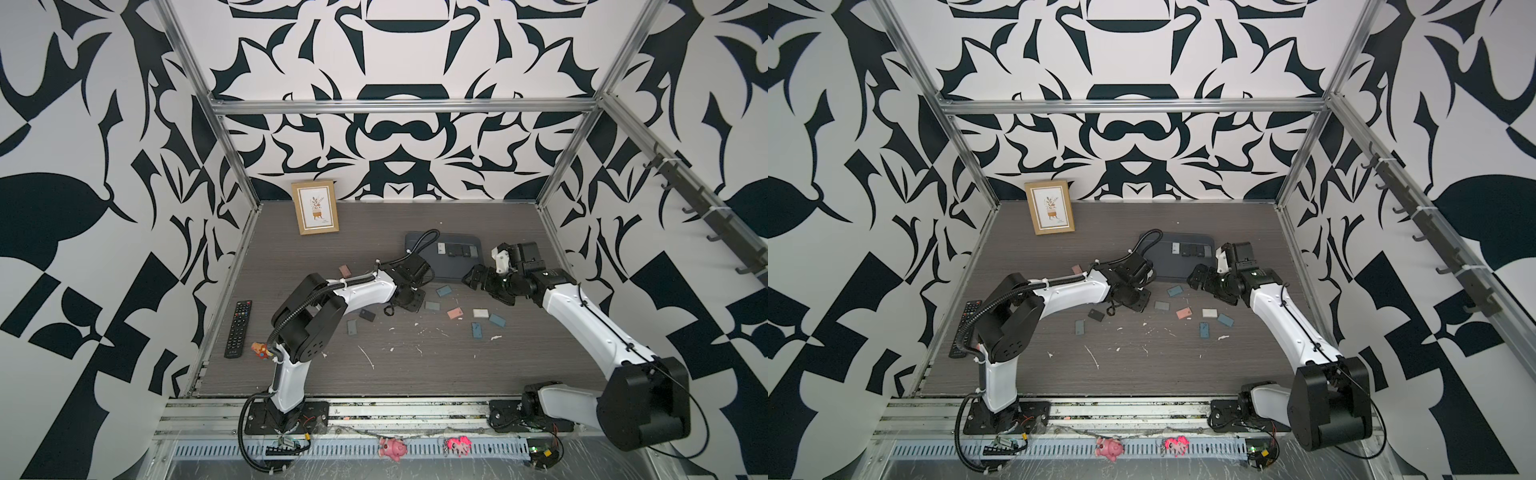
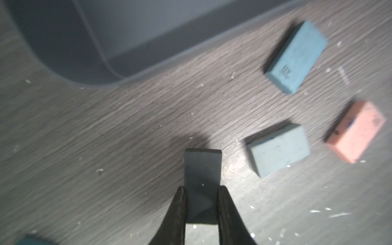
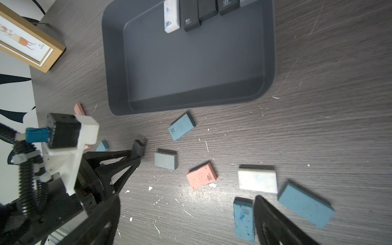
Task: Put the eraser in the storage box
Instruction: Pick up the eraser from the center of the board.
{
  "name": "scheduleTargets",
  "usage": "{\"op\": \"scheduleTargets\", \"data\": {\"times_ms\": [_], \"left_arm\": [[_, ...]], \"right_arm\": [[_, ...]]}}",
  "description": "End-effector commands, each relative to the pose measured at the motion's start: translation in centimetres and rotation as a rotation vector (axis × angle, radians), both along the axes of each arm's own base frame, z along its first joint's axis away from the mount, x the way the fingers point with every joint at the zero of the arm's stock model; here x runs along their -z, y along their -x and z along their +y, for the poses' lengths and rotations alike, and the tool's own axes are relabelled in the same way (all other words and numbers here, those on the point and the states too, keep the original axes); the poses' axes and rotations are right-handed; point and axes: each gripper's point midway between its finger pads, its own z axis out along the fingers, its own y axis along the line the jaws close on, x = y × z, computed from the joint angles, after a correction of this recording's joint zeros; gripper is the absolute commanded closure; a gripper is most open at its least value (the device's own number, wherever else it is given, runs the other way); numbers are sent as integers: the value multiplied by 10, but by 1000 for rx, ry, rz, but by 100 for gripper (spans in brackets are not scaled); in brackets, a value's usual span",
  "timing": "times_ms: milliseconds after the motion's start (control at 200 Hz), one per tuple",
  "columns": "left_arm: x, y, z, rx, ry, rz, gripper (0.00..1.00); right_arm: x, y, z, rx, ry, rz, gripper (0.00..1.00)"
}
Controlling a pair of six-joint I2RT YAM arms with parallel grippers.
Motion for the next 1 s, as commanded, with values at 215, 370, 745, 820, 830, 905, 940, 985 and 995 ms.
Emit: {"op": "scheduleTargets", "data": {"times_ms": [215, 370, 745, 820, 830, 905, 940, 985, 995], "left_arm": [[-86, -32, -17, -119, 144, -15, 81], [-97, -59, -25, -149, 172, -32, 81], [-91, -122, -43, -259, 316, 30, 81], [-87, -132, -48, -281, 351, 55, 81], [-86, -134, -48, -286, 354, 60, 81], [-78, -144, -51, -307, 372, 85, 82], [-74, -148, -53, -315, 374, 91, 82], [-70, -153, -55, -323, 377, 94, 82], [-69, -154, -56, -323, 378, 96, 82]], "right_arm": [[-35, -24, 1, 18, -39, -95, 1], [-48, -37, 0, 32, -46, -122, 1], [-56, -54, 3, 51, -83, -142, 1], [-53, -54, 3, 54, -82, -138, 1], [-53, -54, 3, 54, -82, -137, 1], [-50, -54, 3, 55, -83, -133, 1], [-50, -54, 3, 56, -83, -133, 1], [-49, -54, 3, 57, -84, -132, 1], [-49, -54, 3, 57, -84, -133, 1]]}}
